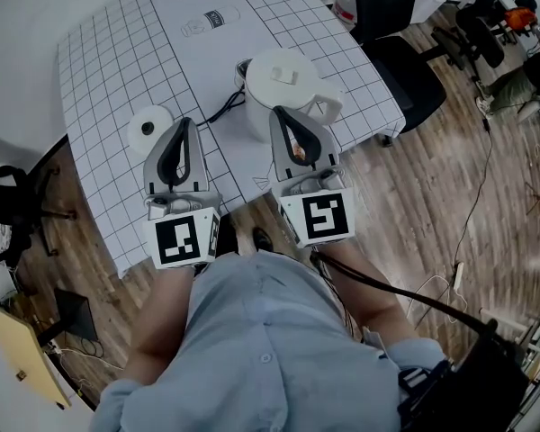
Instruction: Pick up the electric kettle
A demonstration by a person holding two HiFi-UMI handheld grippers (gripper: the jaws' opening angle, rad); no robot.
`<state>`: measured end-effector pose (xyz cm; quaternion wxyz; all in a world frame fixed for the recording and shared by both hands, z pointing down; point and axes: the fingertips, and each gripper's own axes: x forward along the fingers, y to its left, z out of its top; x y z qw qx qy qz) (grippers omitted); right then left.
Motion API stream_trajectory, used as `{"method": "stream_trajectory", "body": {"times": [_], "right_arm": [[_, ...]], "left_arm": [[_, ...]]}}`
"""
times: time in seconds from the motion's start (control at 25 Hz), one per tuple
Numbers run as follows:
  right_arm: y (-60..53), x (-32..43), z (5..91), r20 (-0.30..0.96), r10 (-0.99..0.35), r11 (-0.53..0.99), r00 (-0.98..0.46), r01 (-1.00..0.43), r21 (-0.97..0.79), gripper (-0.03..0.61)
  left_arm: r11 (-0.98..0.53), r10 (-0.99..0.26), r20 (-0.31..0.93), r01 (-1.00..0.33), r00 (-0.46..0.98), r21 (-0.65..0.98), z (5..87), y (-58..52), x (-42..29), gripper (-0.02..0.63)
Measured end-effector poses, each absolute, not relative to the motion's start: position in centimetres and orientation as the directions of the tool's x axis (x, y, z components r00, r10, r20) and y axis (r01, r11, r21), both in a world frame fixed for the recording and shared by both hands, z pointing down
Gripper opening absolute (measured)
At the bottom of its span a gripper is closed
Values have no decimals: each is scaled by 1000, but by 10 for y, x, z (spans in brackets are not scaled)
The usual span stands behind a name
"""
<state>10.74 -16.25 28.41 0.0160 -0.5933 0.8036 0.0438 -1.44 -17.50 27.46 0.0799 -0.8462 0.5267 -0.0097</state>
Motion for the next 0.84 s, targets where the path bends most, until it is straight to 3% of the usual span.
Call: {"method": "stream_trajectory", "body": {"times": [0.12,0.32,0.56,0.84], "right_arm": [[-161,108,290,-52,-954,294,-297,-954,57,0],[-149,101,286,-184,-941,283,-283,-959,30,0],[-163,100,279,-124,-944,302,-306,-952,44,0],[-163,96,273,-149,-941,302,-304,-953,40,0]], "left_arm": [[-434,-891,-72,-889,447,-147,275,-173,-14,0],[-437,-884,-102,-884,455,-165,285,-162,-15,0],[-434,-891,-79,-891,446,-138,275,-176,-14,0],[-451,-883,-74,-882,463,-134,275,-173,-11,0]]}}
